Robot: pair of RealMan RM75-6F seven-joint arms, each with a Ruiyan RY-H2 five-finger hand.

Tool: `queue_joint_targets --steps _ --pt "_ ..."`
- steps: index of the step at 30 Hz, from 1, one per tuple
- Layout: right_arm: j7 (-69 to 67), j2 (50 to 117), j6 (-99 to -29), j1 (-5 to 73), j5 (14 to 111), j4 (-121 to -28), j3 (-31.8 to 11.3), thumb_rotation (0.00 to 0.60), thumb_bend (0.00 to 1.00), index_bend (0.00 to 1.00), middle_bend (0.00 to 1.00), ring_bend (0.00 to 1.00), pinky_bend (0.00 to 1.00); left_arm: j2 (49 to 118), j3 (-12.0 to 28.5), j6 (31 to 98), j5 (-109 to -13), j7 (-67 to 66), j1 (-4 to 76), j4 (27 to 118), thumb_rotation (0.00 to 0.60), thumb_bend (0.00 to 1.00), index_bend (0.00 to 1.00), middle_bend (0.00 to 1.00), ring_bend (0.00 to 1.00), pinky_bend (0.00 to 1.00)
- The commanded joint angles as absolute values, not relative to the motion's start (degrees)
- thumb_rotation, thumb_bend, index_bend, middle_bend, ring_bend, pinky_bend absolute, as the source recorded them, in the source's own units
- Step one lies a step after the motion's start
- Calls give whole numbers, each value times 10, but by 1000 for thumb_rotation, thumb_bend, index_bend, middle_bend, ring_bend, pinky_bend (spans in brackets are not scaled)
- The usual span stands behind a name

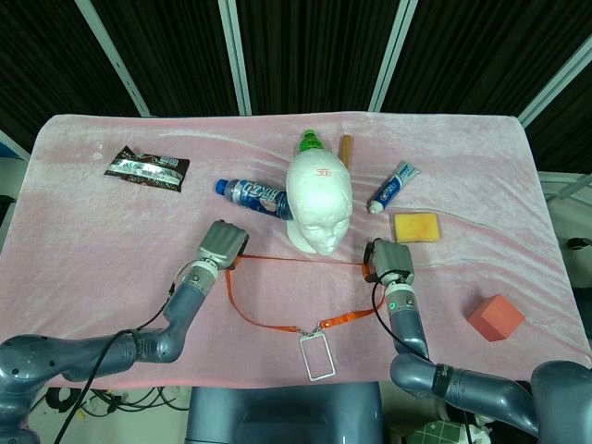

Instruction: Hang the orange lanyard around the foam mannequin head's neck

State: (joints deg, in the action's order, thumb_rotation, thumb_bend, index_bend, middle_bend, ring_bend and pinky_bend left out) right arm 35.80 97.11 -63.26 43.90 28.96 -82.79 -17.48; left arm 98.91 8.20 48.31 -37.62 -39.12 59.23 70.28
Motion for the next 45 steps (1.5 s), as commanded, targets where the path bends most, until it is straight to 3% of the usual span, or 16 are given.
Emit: queue_joint_targets --steps 1,45 --pt "358 972 -633 440 290 -828 -174 600 399 682 323 400 356 989 82 482 -376 -390 592 704 600 501 669 587 403 356" --pt "345 961 -639 438 308 -858 -177 600 425 726 323 400 356 984 103 486 -438 -306 569 720 600 526 691 595 403 356"
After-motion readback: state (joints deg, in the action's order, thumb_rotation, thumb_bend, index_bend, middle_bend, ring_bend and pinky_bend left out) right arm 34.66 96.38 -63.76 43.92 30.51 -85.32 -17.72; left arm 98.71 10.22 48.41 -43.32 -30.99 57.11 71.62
